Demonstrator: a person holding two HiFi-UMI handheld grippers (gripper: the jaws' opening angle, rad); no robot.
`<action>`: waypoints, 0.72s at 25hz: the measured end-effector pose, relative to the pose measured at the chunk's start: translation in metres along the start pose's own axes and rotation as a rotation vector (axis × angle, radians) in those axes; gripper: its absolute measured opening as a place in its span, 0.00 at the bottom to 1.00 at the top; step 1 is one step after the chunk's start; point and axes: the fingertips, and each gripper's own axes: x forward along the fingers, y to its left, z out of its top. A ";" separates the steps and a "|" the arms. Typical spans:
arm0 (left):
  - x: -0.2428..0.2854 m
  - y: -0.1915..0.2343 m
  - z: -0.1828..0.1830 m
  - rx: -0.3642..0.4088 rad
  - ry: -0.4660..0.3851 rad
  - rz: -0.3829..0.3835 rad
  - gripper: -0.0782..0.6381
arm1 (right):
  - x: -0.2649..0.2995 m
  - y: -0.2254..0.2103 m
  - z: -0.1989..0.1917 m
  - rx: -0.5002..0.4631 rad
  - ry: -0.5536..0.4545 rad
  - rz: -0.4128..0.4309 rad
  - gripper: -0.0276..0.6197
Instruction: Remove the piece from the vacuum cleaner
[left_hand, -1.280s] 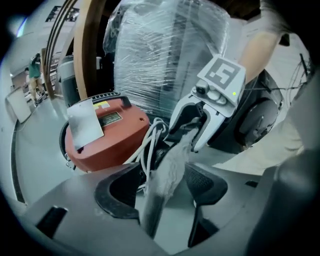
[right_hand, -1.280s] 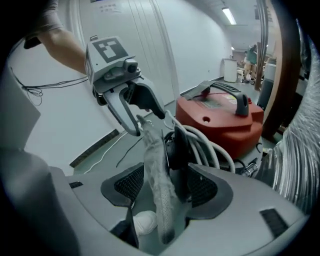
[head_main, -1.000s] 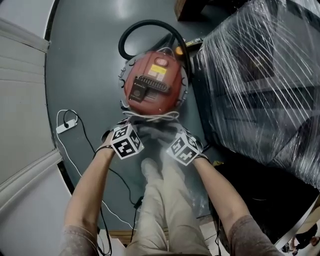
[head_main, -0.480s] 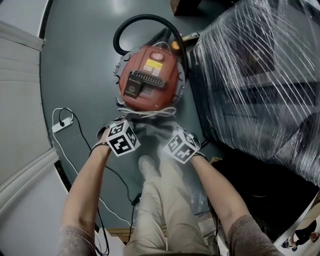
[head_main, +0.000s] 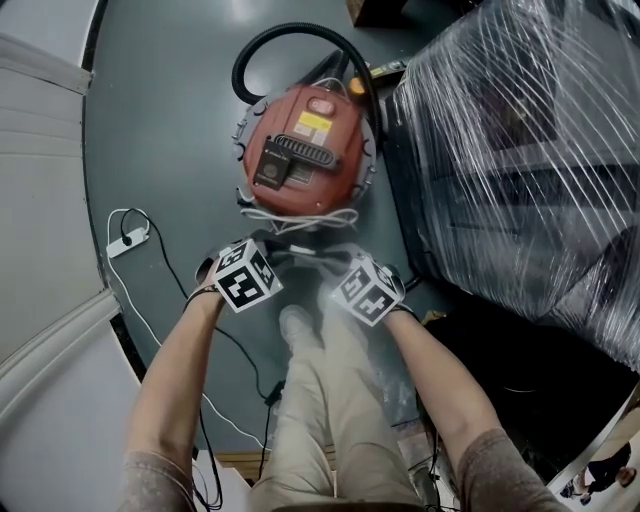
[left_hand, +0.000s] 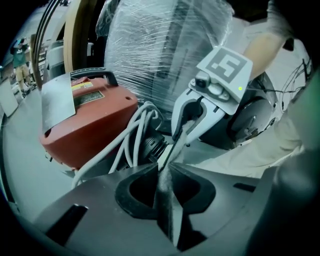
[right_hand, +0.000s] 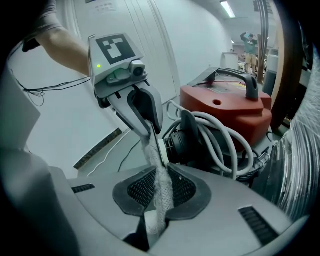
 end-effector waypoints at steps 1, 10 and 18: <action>0.000 -0.001 0.000 -0.007 -0.001 0.005 0.19 | 0.000 0.001 -0.001 0.014 0.002 0.000 0.10; -0.001 -0.012 -0.007 -0.070 -0.011 0.035 0.20 | -0.001 0.010 -0.005 0.056 -0.009 -0.005 0.10; -0.001 -0.020 -0.011 -0.101 -0.005 0.049 0.20 | -0.001 0.017 -0.010 0.073 -0.004 -0.002 0.11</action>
